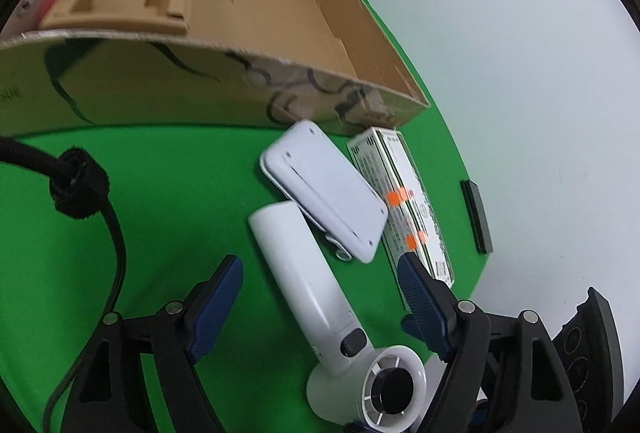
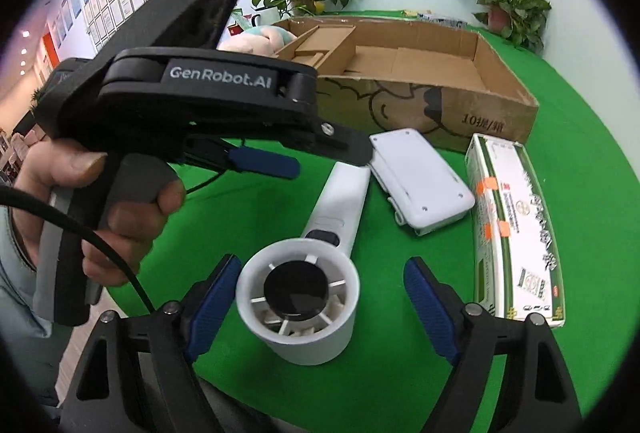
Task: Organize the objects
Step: 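Move the right gripper to the white handheld fan and close on its head, then grasp the fan handle with the left gripper while the right gripper holds the fan head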
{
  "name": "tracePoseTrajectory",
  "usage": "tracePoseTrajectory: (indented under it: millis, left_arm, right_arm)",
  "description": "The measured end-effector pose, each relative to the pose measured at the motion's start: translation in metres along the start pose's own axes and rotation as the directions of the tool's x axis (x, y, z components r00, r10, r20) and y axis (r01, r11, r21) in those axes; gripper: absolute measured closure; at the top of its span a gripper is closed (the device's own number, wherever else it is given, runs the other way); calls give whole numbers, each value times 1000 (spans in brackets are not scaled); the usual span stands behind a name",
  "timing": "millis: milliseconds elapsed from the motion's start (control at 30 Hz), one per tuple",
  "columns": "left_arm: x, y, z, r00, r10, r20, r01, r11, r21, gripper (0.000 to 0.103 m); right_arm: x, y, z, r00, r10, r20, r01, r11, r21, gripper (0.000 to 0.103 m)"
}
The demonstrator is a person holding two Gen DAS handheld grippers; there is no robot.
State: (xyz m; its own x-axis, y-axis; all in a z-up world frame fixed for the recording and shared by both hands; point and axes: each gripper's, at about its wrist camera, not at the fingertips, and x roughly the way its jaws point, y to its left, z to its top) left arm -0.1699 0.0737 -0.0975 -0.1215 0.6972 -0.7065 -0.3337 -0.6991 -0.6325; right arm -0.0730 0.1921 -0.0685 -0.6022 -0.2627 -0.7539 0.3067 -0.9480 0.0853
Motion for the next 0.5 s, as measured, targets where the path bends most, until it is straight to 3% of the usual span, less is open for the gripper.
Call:
tracePoseTrajectory:
  millis: [100,200,367,500]
  left_arm:
    - [8,-1,-4,1000,-10,-17,10,1000,-7,32]
    - [14,1,-4,1000,-12,-22,12,1000,-19,40]
    - [13,6,-5,1000,9,-3,-9,999,-35,52]
    - [4,15,-9,999,43,14,-43,998,-47,64]
  right_arm:
    - [2,5,-3,1000,4,-14,-5,1000,-28,47]
    - [3,11,-4,1000,-15,-4,15,998,-60,47]
    - [4,6,-2,1000,28,-5,-28,999,-22,47]
    - [5,-3,-1,992,128,-4,-128,990,58,47]
